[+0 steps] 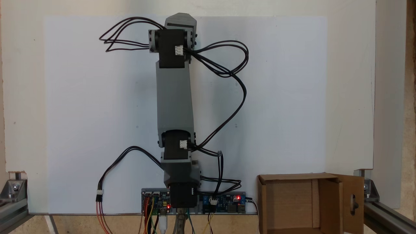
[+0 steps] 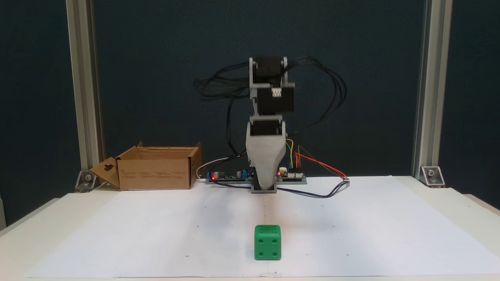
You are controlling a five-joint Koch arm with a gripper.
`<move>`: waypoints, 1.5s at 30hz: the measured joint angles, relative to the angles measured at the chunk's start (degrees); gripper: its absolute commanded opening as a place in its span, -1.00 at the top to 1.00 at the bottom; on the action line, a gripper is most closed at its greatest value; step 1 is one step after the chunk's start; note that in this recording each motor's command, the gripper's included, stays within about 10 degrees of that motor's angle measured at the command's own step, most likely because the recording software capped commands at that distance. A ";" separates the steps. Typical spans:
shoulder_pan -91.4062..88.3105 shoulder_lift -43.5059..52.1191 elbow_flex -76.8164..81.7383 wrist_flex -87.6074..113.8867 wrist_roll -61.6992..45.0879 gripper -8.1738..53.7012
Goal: Grasp a green dice and put it in the bin.
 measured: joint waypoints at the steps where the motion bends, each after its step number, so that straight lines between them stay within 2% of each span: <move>1: 0.00 -0.88 0.00 0.00 0.00 -0.64; 45: 0.79 -7.38 -0.62 -4.04 2.55 -0.64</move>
